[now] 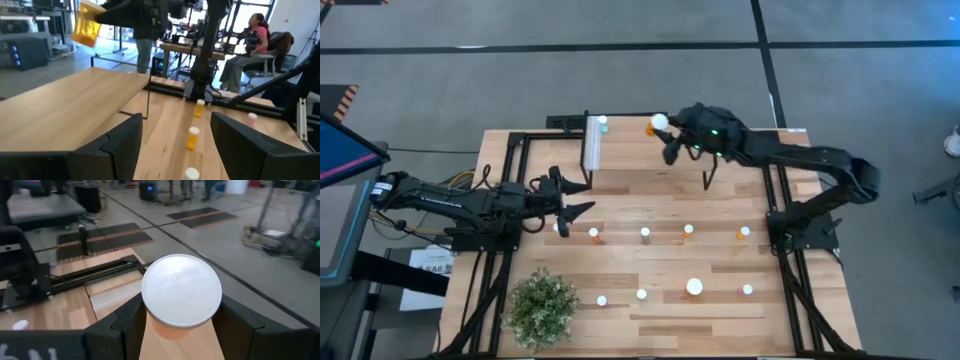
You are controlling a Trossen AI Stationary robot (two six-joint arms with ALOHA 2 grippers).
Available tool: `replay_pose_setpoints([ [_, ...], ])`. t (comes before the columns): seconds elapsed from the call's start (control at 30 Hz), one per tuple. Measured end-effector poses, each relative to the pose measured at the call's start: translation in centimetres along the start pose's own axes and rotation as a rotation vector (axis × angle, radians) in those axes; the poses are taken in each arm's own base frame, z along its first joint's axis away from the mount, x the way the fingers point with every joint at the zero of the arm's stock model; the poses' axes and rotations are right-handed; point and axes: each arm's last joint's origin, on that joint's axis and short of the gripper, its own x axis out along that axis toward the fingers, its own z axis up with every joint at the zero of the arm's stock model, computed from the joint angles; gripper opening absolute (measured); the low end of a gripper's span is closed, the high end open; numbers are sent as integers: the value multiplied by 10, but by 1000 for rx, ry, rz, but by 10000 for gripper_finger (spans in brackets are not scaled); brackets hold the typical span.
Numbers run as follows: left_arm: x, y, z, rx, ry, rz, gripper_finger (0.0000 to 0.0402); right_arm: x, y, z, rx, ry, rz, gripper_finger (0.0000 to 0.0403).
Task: Pick and place medicine bottles onto shelf by color
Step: Put the top large orange pill bottle on the shelf
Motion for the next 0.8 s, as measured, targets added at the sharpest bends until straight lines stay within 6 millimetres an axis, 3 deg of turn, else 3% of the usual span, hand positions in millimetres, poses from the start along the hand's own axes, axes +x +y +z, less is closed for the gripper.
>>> replay_pose_setpoints([
  [0.2,0,0,0,-9,1,1,224,47,-9,-9,0,31,60,218],
  [0.47,0,0,0,-22,4,1,224,93,-21,-29,-5,117,38,218],
  [0.63,0,0,-1,-21,6,1,224,107,-25,-40,-10,200,27,218],
  [0.8,0,0,-1,-20,6,2,224,107,-24,-43,-32,232,28,218],
])
